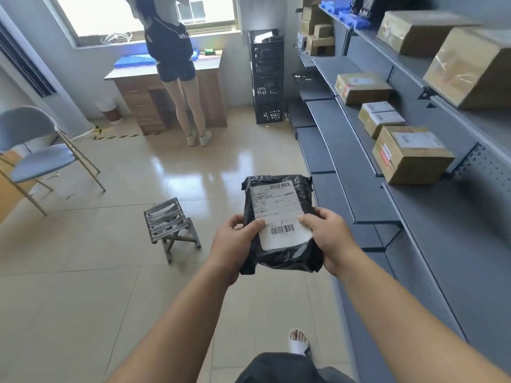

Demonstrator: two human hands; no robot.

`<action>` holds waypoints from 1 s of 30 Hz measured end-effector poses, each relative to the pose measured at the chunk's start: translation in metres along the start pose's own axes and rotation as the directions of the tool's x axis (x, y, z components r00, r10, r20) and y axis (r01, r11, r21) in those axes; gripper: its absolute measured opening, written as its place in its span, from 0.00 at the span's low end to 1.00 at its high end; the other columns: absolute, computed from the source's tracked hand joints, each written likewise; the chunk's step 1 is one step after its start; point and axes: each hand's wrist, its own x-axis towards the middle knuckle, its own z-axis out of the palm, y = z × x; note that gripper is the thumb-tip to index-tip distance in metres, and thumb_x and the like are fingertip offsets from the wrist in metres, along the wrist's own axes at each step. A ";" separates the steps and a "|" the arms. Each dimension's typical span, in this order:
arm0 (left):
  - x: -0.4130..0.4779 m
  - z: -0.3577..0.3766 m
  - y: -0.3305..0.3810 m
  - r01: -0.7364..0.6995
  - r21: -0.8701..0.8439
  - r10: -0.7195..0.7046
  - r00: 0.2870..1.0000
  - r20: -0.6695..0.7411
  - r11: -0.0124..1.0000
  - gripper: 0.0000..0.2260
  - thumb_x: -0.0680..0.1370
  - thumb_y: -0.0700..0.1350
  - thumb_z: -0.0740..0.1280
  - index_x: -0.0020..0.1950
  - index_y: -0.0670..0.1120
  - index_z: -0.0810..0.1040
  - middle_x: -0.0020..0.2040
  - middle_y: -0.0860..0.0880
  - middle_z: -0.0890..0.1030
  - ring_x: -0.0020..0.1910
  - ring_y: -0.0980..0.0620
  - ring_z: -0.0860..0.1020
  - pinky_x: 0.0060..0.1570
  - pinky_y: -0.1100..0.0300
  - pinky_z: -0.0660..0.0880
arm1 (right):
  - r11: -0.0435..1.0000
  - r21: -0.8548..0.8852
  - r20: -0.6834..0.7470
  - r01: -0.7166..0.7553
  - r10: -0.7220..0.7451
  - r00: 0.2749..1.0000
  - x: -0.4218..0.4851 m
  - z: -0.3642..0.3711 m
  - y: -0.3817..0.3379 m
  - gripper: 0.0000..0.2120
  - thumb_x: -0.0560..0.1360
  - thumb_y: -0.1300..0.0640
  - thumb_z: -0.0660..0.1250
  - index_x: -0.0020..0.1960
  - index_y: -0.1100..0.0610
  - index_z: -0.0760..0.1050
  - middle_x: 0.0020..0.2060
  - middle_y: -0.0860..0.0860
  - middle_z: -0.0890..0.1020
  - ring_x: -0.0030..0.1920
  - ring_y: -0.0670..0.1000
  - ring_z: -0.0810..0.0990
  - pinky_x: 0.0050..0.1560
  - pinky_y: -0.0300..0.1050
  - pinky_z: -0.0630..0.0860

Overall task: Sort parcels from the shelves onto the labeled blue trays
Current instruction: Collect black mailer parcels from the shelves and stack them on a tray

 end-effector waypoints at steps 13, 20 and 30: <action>0.210 0.038 0.113 -0.012 -0.091 0.002 0.993 -0.114 0.996 0.09 0.78 0.45 0.74 0.54 0.45 0.78 0.50 0.43 0.88 0.44 0.41 0.85 0.44 0.44 0.79 | 0.998 -0.052 0.110 0.028 -0.022 0.994 0.232 0.057 -0.120 0.09 0.77 0.61 0.70 0.57 0.56 0.79 0.52 0.57 0.87 0.52 0.59 0.87 0.56 0.60 0.83; 0.344 0.024 0.170 -0.005 -0.114 -0.007 0.995 -0.098 0.994 0.09 0.78 0.46 0.74 0.54 0.45 0.78 0.49 0.44 0.88 0.41 0.41 0.83 0.47 0.41 0.72 | 0.995 -0.083 0.085 0.056 -0.049 0.995 0.350 0.118 -0.168 0.07 0.78 0.64 0.68 0.54 0.57 0.81 0.52 0.57 0.87 0.53 0.59 0.86 0.57 0.57 0.83; 0.524 0.027 0.268 -0.019 -0.077 0.020 1.000 0.017 0.997 0.08 0.79 0.42 0.72 0.56 0.42 0.78 0.46 0.44 0.88 0.36 0.47 0.85 0.34 0.55 0.80 | 0.996 -0.039 -0.012 0.078 -0.078 0.997 0.495 0.183 -0.243 0.06 0.80 0.63 0.68 0.55 0.57 0.81 0.50 0.55 0.88 0.52 0.57 0.87 0.55 0.55 0.83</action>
